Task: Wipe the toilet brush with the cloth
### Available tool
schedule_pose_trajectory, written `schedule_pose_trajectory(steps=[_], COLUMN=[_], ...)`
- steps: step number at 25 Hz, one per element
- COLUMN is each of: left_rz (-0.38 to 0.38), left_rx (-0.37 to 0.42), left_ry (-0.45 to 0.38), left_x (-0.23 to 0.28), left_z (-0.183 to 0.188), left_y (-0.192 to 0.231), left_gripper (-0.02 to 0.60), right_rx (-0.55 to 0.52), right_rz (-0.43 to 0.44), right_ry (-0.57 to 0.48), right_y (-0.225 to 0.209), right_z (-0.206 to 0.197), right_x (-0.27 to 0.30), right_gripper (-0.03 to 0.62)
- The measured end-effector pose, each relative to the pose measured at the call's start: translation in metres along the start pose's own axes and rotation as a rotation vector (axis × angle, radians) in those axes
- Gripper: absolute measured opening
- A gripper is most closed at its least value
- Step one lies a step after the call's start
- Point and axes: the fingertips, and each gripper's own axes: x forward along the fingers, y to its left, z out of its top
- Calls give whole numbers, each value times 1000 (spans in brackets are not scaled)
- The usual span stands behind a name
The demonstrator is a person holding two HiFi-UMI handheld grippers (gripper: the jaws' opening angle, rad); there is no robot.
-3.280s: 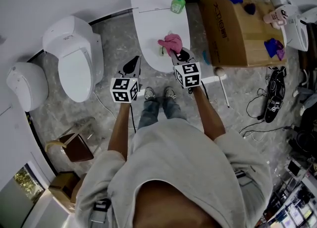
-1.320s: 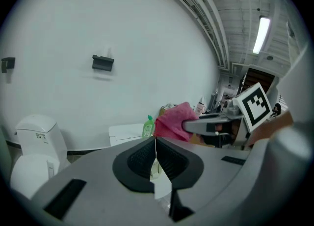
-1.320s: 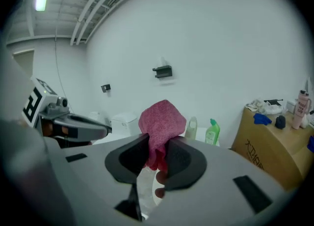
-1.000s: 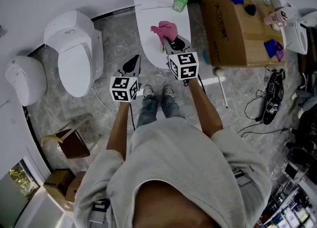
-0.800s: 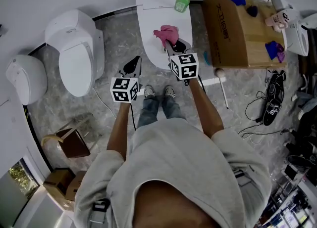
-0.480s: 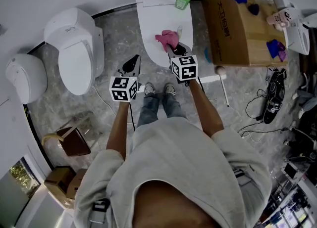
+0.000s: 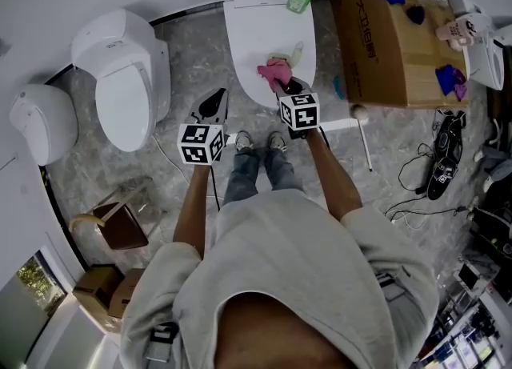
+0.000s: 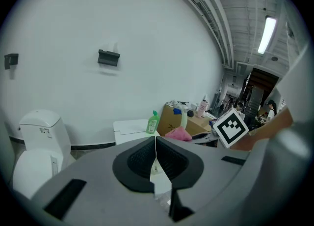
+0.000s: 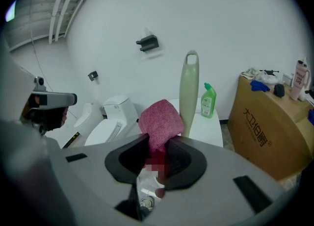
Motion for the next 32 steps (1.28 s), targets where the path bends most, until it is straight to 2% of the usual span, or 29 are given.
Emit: schedule_pose_trajectory(steps=[11,19,27,32], left_rz=[-5,-19,-39,-56], left_rx=[-4,4,20,31], left_ry=[12,10,-7,-11], left_x=[4,7,10,11], left_z=[-3,0,7,8], left_y=[4,-2,-14,-24], left_gripper=[23,23,23,23], right_rx=[3,23,74,85], right_rz=[5,-14,-117,-182], right_ry=[130,131,41,-83], right_y=[0,-7,-48,-72], right_z=[-52,-62,-47,0], right_x=[13,1,-43,-69], right_gripper=[91,91,91,91])
